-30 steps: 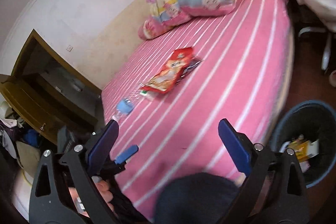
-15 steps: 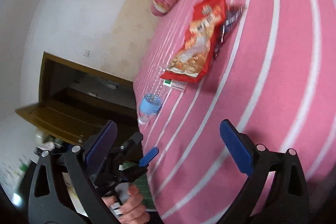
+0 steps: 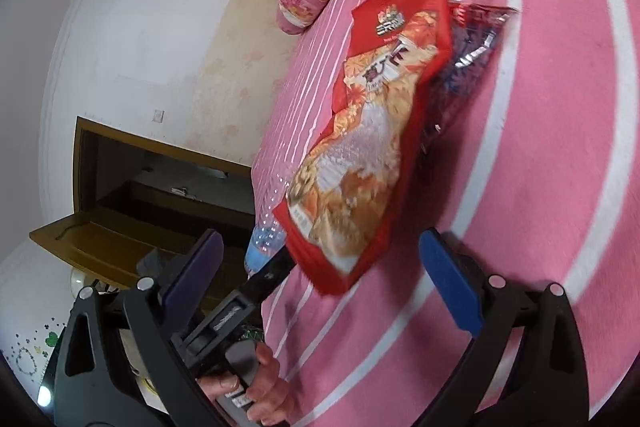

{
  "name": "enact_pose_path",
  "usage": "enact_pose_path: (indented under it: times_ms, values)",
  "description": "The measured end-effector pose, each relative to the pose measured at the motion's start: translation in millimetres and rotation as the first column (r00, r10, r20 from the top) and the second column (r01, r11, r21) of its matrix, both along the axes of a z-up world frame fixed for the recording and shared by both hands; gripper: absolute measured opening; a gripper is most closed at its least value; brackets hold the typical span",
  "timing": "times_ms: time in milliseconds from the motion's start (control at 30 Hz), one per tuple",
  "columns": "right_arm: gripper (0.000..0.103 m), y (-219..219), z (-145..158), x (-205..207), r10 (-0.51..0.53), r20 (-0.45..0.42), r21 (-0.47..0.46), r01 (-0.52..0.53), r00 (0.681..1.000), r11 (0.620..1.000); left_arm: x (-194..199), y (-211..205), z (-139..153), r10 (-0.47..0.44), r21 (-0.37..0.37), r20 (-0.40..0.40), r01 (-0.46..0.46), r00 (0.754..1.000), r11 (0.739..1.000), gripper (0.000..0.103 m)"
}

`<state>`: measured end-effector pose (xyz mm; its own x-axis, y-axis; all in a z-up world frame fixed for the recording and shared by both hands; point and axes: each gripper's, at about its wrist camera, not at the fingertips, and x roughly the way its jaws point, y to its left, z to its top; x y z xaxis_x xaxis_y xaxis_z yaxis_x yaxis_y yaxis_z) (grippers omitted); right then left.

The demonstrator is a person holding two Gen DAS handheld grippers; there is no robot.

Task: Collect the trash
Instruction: 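Grasp the white-and-green carton with the left gripper while the right grasps the red snack bag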

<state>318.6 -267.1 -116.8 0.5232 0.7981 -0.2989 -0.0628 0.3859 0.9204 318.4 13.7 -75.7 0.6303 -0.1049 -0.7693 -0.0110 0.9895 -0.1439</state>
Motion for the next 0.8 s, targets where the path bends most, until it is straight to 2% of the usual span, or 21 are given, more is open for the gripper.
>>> enact_pose_path:
  times_ms: [133, 233, 300, 333, 367, 400, 467, 667, 800]
  values:
    - [0.093, -1, 2, 7, 0.0, 0.018, 0.01, 0.0, 1.0, 1.0, 19, -16, 1, -0.089, 0.071, 0.021, 0.087, 0.996, 0.994, 0.089]
    - [0.085, -3, -2, 6, 0.0, 0.016, 0.022, -0.001, 1.0, 1.0, 34, -29, -2, -0.113, 0.122, 0.015, 0.11, 0.993, 0.986, 0.089]
    - [0.07, -5, -5, 8, 0.008, 0.012, 0.009, -0.008, 1.0, 1.0, 41, -35, -3, -0.127, 0.104, 0.016, 0.125, 0.992, 0.987, 0.088]
    - [0.067, -5, -6, 8, 0.013, 0.008, 0.003, -0.013, 1.0, 1.0, 44, -38, -4, -0.133, 0.103, 0.015, 0.131, 0.991, 0.986, 0.087]
    - [0.059, -5, -7, 9, 0.015, 0.004, 0.001, -0.015, 1.0, 1.0, 45, -42, -6, -0.142, 0.116, 0.01, 0.14, 0.99, 0.983, 0.077]
    - [0.048, -7, -9, 10, 0.013, -0.004, 0.0, -0.013, 1.0, 1.0, 46, -44, -10, -0.15, 0.127, -0.009, 0.15, 0.989, 0.981, 0.06]
    - [0.039, -9, -13, 10, 0.009, -0.023, 0.01, -0.008, 1.0, 1.0, 47, -44, -16, -0.145, 0.115, -0.036, 0.148, 0.989, 0.982, 0.053]
    - [0.036, -17, -10, 3, -0.011, -0.011, 0.021, 0.011, 1.0, 1.0, 37, -31, -10, -0.112, 0.018, -0.027, 0.112, 0.993, 0.994, 0.047]
    - [0.035, -13, 11, -6, 0.002, 0.061, -0.043, 0.001, 0.998, 0.999, 20, -26, 0, -0.081, -0.03, -0.011, 0.081, 0.997, 0.996, 0.047]
